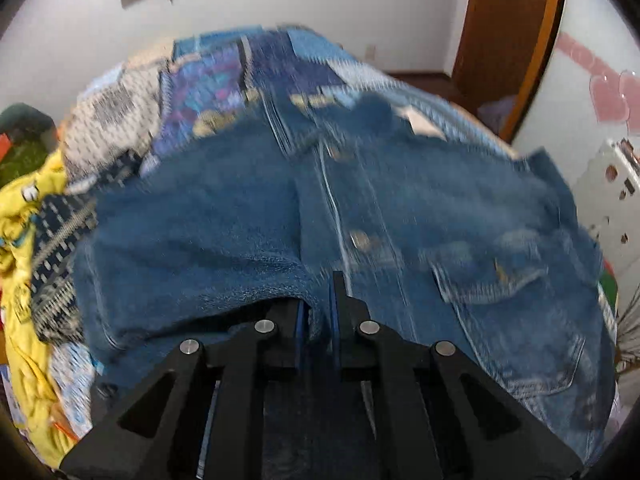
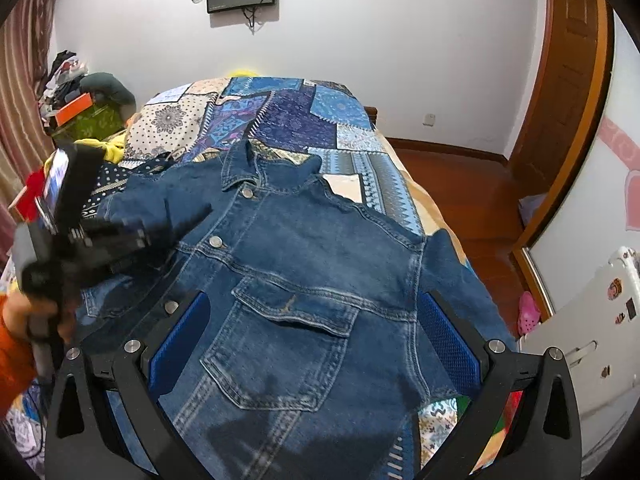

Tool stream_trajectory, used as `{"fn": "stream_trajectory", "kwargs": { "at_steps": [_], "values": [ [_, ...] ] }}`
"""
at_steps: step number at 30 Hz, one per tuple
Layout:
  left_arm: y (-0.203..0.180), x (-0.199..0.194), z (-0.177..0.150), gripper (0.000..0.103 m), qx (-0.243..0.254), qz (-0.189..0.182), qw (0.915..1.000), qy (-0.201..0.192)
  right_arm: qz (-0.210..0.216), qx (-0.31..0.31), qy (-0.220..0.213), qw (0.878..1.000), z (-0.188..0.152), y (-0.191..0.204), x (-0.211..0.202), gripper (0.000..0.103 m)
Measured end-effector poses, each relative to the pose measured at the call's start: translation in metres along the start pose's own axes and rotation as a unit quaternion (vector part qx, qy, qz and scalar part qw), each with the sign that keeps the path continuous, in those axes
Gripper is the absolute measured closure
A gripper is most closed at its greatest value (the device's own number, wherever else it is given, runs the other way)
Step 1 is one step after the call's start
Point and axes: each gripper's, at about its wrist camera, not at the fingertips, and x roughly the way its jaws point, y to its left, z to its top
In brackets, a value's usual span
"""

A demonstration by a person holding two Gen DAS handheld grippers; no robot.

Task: Fold large clothes

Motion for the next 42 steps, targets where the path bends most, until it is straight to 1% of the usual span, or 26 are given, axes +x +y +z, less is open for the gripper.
{"fn": "stream_trajectory", "kwargs": {
  "at_steps": [2, 4, 6, 7, 9, 11, 13, 15, 16, 17, 18, 19, 21, 22, 24, 26, 27, 28, 29, 33, 35, 36, 37, 38, 40, 42],
  "values": [
    [-0.003, 0.004, -0.007, 0.093, -0.004, -0.008, 0.9999, 0.014, 0.000, 0.005, 0.005, 1.000, -0.003, -0.003, 0.002, 0.000],
    [-0.001, 0.004, -0.012, 0.086, -0.010, -0.018, 0.9995, 0.026, 0.003, 0.010, 0.008, 1.000, -0.004, -0.005, 0.003, 0.000],
    [0.005, -0.001, -0.016, 0.072, -0.026, -0.039, 0.9983, 0.036, 0.008, 0.015, 0.011, 1.000, -0.006, -0.006, 0.004, 0.000],
    [0.005, -0.006, -0.018, 0.068, -0.032, -0.051, 0.9976, 0.035, 0.010, 0.016, 0.012, 1.000, -0.006, -0.006, 0.005, 0.000],
    [0.007, -0.017, -0.021, 0.051, -0.040, -0.061, 0.9969, 0.027, 0.011, 0.014, 0.014, 1.000, -0.007, -0.004, 0.005, 0.000],
    [0.017, -0.032, -0.020, 0.047, -0.050, -0.062, 0.9967, 0.014, 0.008, 0.009, 0.016, 1.000, -0.006, -0.002, 0.007, 0.000],
    [0.032, -0.046, -0.019, 0.041, -0.070, -0.071, 0.9950, 0.000, 0.006, 0.005, 0.016, 1.000, -0.006, 0.000, 0.008, 0.000],
    [0.053, -0.057, -0.020, 0.027, -0.107, -0.077, 0.9912, -0.015, 0.008, 0.004, 0.017, 1.000, -0.006, 0.002, 0.010, 0.000],
    [0.067, -0.062, -0.022, 0.023, -0.133, -0.078, 0.9878, -0.024, 0.009, 0.004, 0.017, 1.000, -0.005, 0.003, 0.011, 0.000],
    [0.080, -0.065, -0.022, 0.016, -0.157, -0.076, 0.9842, -0.031, 0.010, 0.004, 0.017, 1.000, -0.005, 0.004, 0.011, 0.000],
    [0.099, -0.067, -0.026, 0.015, -0.189, -0.073, 0.9786, -0.038, 0.010, 0.003, 0.018, 1.000, -0.005, 0.006, 0.013, 0.000],
    [0.110, -0.065, -0.027, 0.015, -0.206, -0.071, 0.9753, -0.038, 0.011, 0.003, 0.019, 1.000, -0.005, 0.007, 0.014, 0.000],
    [0.136, -0.058, -0.035, 0.015, -0.251, -0.074, 0.9648, -0.025, 0.012, 0.001, 0.021, 1.000, -0.006, 0.009, 0.016, 0.000],
    [0.146, -0.053, -0.040, 0.015, -0.274, -0.084, 0.9579, -0.019, 0.012, 0.000, 0.023, 1.000, -0.006, 0.011, 0.017, 0.000],
    [0.167, -0.039, -0.051, 0.015, -0.321, -0.121, 0.9393, -0.004, 0.010, -0.005, 0.025, 1.000, -0.006, 0.013, 0.019, 0.000],
    [0.178, -0.029, -0.059, 0.015, -0.351, -0.143, 0.9254, 0.000, 0.007, -0.009, 0.028, 1.000, -0.007, 0.015, 0.021, 0.000],
    [0.185, -0.023, -0.064, 0.015, -0.369, -0.160, 0.9154, 0.002, 0.005, -0.010, 0.030, 0.999, -0.007, 0.016, 0.023, 0.000],
    [0.188, -0.019, -0.066, 0.015, -0.379, -0.172, 0.9092, 0.002, 0.004, -0.011, 0.033, 0.999, -0.008, 0.016, 0.025, 0.000],
    [0.194, -0.012, -0.069, 0.015, -0.393, -0.193, 0.8989, 0.002, 0.003, -0.011, 0.035, 0.999, -0.008, 0.016, 0.026, 0.000],
    [0.207, 0.008, -0.073, 0.015, -0.432, -0.229, 0.8722, 0.005, 0.000, -0.010, 0.043, 0.999, -0.008, 0.014, 0.032, 0.000],
    [0.213, 0.019, -0.075, 0.015, -0.447, -0.240, 0.8615, 0.008, -0.002, -0.009, 0.045, 0.999, -0.008, 0.013, 0.033, 0.000],
    [0.215, 0.025, -0.074, 0.015, -0.453, -0.240, 0.8588, 0.009, -0.003, -0.009, 0.046, 0.999, -0.008, 0.012, 0.034, 0.000],
    [0.217, 0.028, -0.074, 0.015, -0.455, -0.235, 0.8591, 0.009, -0.004, -0.008, 0.046, 0.999, -0.008, 0.011, 0.035, 0.000],
    [0.218, 0.029, -0.071, 0.016, -0.454, -0.221, 0.8630, 0.004, -0.005, -0.007, 0.048, 0.999, -0.008, 0.010, 0.035, 0.000],
    [0.218, 0.028, -0.063, 0.021, -0.445, -0.192, 0.8746, 0.000, -0.005, -0.005, 0.049, 0.999, -0.008, 0.010, 0.036, 0.000],
    [0.215, 0.026, -0.052, 0.034, -0.425, -0.146, 0.8932, 0.003, -0.005, -0.003, 0.049, 0.999, -0.008, 0.008, 0.035, 0.000]
  ]
}}
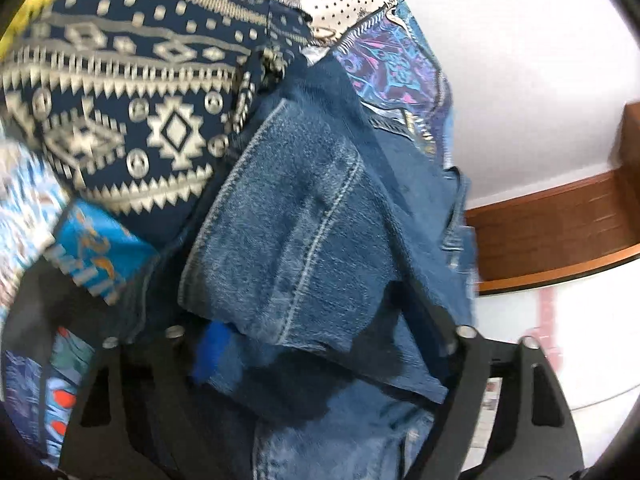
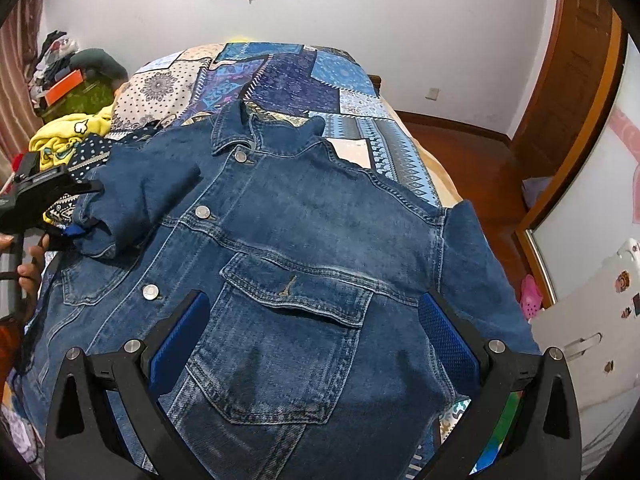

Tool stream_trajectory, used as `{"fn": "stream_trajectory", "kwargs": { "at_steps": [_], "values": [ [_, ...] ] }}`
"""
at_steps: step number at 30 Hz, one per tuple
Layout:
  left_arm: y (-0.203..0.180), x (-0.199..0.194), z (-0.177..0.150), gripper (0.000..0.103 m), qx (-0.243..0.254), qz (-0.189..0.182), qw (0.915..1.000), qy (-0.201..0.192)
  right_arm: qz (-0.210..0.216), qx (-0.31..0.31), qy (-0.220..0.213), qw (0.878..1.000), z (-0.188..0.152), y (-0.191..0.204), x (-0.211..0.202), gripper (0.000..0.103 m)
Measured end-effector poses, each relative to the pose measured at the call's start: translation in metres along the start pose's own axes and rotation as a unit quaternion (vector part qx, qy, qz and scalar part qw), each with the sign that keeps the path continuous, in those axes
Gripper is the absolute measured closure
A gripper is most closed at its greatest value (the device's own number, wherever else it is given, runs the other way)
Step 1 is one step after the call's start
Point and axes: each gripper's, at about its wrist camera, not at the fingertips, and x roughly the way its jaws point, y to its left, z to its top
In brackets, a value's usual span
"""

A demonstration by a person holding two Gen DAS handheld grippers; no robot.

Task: Fold large clothes

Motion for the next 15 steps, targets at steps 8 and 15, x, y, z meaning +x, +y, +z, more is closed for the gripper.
{"fn": "stream_trajectory", "kwargs": {
  "at_steps": [8, 15],
  "values": [
    [-0.051, -0.028, 0.007, 0.085, 0.138, 0.116, 0.9787, -0.098, -0.002, 0.003, -0.009, 1.000, -0.003, -0.011, -0.010, 0.000],
    [-0.147, -0.076, -0.001, 0.086, 0.228, 0.074, 0.9545, -0.177, -0.001, 0.030, -0.022, 0.999, -0.006, -0.030, -0.021, 0.000]
  ]
}}
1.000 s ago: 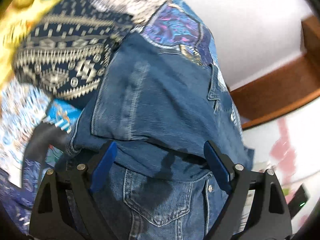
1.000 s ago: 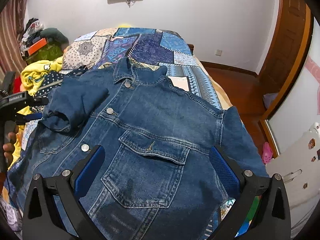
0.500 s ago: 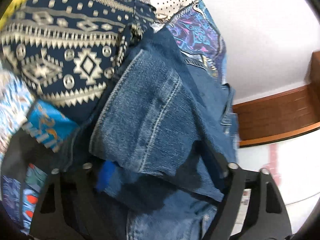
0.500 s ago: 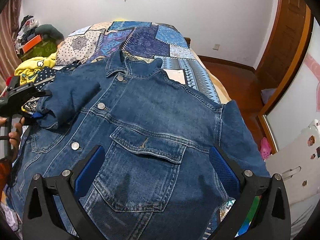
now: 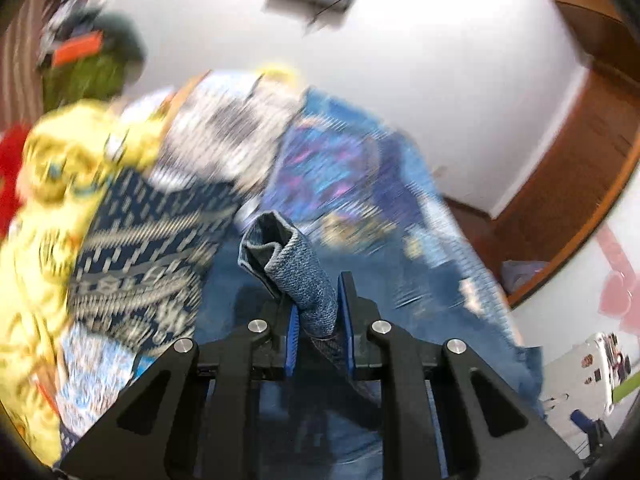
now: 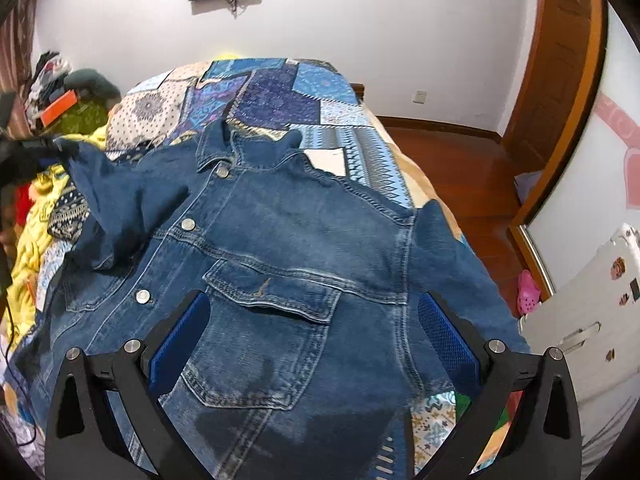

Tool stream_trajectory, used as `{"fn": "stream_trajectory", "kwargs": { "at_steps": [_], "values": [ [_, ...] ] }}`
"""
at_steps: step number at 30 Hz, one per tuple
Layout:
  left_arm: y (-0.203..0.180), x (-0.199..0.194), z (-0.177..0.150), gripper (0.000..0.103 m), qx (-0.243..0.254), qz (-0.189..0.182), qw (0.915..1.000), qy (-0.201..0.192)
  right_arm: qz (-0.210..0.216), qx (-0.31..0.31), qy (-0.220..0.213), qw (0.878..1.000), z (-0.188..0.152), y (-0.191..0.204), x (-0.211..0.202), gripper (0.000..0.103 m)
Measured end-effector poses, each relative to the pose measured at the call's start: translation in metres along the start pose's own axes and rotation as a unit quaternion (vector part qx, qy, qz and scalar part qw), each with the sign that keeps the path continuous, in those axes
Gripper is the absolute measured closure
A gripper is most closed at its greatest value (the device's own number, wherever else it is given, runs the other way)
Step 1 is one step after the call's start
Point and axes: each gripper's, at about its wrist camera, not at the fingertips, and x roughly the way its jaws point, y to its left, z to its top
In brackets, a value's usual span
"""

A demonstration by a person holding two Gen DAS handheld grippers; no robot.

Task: Fold large clothes

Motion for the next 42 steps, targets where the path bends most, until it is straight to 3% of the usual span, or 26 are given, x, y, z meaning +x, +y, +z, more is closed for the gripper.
{"fn": "stream_trajectory", "kwargs": {
  "at_steps": [4, 7, 10, 18, 22, 24, 27, 31, 34, 38, 42],
  "values": [
    [-0.069, -0.020, 0.008, 0.086, 0.061, -0.048, 0.9967, -0.022, -0.004, 0.018, -0.005, 1.000, -0.004, -0.015, -0.006, 0.000],
    [-0.115, -0.015, -0.002, 0.086, 0.097, -0.091, 0.9911, -0.007, -0.012, 0.031, -0.007, 0.999, -0.007, -0.029, -0.012, 0.000],
    [-0.156, 0.009, -0.029, 0.087, 0.125, -0.130, 0.9826, 0.044, -0.019, 0.046, -0.006, 0.999, -0.011, -0.045, -0.017, 0.000],
    [-0.215, 0.077, -0.131, 0.087, 0.188, -0.152, 0.9511, 0.192, -0.035, 0.092, 0.016, 0.995, -0.033, -0.090, -0.020, 0.000],
    [-0.238, 0.073, -0.171, 0.086, 0.235, -0.148, 0.9322, 0.232, -0.046, 0.122, 0.037, 0.991, -0.047, -0.111, -0.012, 0.000],
    [-0.243, 0.069, -0.180, 0.075, 0.262, -0.136, 0.9263, 0.234, -0.049, 0.137, 0.042, 0.989, -0.053, -0.120, -0.010, 0.000],
    [-0.243, 0.063, -0.187, 0.057, 0.267, -0.149, 0.9196, 0.247, -0.046, 0.159, 0.044, 0.985, -0.059, -0.131, -0.010, 0.000],
    [-0.231, 0.045, -0.179, 0.051, 0.280, -0.136, 0.9228, 0.227, -0.035, 0.184, 0.050, 0.981, -0.064, -0.145, -0.005, 0.000],
    [-0.216, 0.026, -0.162, 0.037, 0.288, -0.117, 0.9316, 0.189, -0.017, 0.203, 0.058, 0.977, -0.066, -0.156, 0.001, 0.000],
    [-0.180, 0.010, -0.140, 0.016, 0.288, -0.053, 0.9464, 0.135, 0.015, 0.245, 0.073, 0.967, -0.071, -0.174, 0.013, 0.000],
    [-0.128, 0.002, -0.125, 0.014, 0.260, 0.004, 0.9585, 0.117, 0.057, 0.299, 0.094, 0.948, -0.081, -0.195, 0.032, 0.000]
  ]
}}
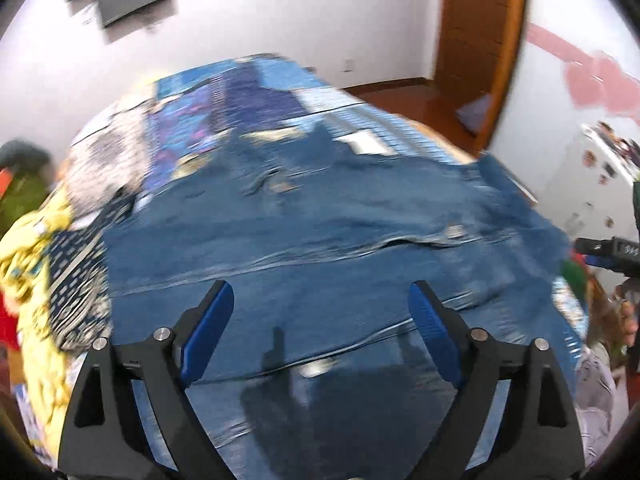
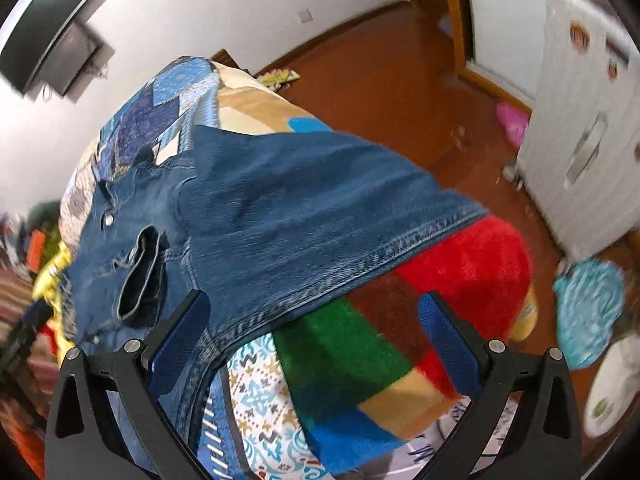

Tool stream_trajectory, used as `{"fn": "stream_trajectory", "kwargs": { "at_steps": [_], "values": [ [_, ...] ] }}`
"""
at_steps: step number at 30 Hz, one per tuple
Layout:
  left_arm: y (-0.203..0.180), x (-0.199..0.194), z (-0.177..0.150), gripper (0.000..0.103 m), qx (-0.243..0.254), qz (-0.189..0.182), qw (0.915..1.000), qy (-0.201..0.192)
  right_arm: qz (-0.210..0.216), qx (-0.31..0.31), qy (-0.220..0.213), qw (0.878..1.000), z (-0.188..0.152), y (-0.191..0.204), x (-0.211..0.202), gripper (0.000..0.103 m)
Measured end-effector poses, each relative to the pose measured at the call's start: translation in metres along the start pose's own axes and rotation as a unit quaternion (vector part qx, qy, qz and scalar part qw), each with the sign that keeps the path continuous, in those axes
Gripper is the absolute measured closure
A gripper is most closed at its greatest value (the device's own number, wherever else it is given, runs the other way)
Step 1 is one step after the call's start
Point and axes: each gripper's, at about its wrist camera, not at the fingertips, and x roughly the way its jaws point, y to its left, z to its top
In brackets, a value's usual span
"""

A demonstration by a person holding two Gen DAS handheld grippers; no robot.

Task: Fold large clothes

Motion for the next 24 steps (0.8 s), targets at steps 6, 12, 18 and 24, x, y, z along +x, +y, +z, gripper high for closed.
{"fn": "stream_trajectory", "kwargs": {
  "at_steps": [6, 12, 18, 24],
  "values": [
    [0.055, 0.000, -0.031, 0.014, -0.069, 0.026, 0.9971, 0.018, 0.048, 0.060, 0.014, 0.997, 0.012, -0.021, 0.016, 0.000],
    [0.088, -0.001, -0.053, 0.014, -0.143, 0.022, 0.9893, 0.022, 0.054, 0.082, 0.026, 0.995, 0.030, -0.032, 0.041, 0.017],
    [0.101, -0.005, -0.063, 0.014, -0.171, 0.027, 0.9848, 0.019, 0.022, 0.107, 0.013, 0.994, 0.038, -0.047, 0.054, 0.060],
    [0.100, -0.012, -0.065, 0.014, -0.162, 0.037, 0.9860, 0.008, 0.000, 0.118, -0.015, 0.993, 0.040, -0.048, 0.038, 0.087]
  ]
}}
